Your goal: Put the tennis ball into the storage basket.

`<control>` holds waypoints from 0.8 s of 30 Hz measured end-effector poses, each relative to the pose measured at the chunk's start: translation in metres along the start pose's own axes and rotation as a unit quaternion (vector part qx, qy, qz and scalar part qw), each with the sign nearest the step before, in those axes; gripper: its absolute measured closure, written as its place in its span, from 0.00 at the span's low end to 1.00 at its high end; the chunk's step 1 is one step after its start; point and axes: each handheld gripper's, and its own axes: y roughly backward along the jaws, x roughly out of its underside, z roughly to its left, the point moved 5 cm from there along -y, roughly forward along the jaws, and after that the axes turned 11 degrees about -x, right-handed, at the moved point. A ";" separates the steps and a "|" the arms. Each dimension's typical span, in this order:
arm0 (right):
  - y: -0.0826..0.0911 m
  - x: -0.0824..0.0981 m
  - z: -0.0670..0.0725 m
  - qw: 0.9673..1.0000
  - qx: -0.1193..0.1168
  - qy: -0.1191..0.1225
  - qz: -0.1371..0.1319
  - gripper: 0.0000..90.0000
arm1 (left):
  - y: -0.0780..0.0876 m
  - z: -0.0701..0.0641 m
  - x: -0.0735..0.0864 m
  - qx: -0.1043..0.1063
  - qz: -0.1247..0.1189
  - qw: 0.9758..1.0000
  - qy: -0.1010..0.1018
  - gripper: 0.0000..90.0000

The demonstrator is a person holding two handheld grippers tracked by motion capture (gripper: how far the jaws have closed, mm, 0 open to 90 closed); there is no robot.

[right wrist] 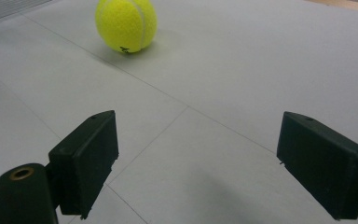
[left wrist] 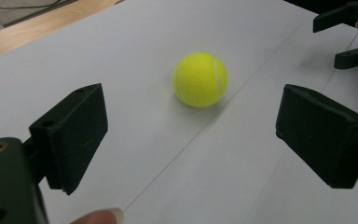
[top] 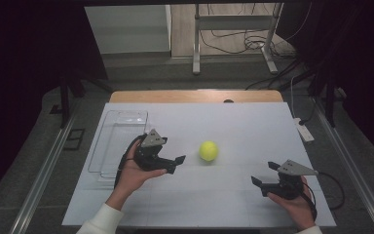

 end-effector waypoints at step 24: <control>-0.001 0.001 0.000 1.000 0.002 0.002 0.005 0.15 | -0.014 -0.009 -0.012 0.012 0.004 1.000 -0.013 0.11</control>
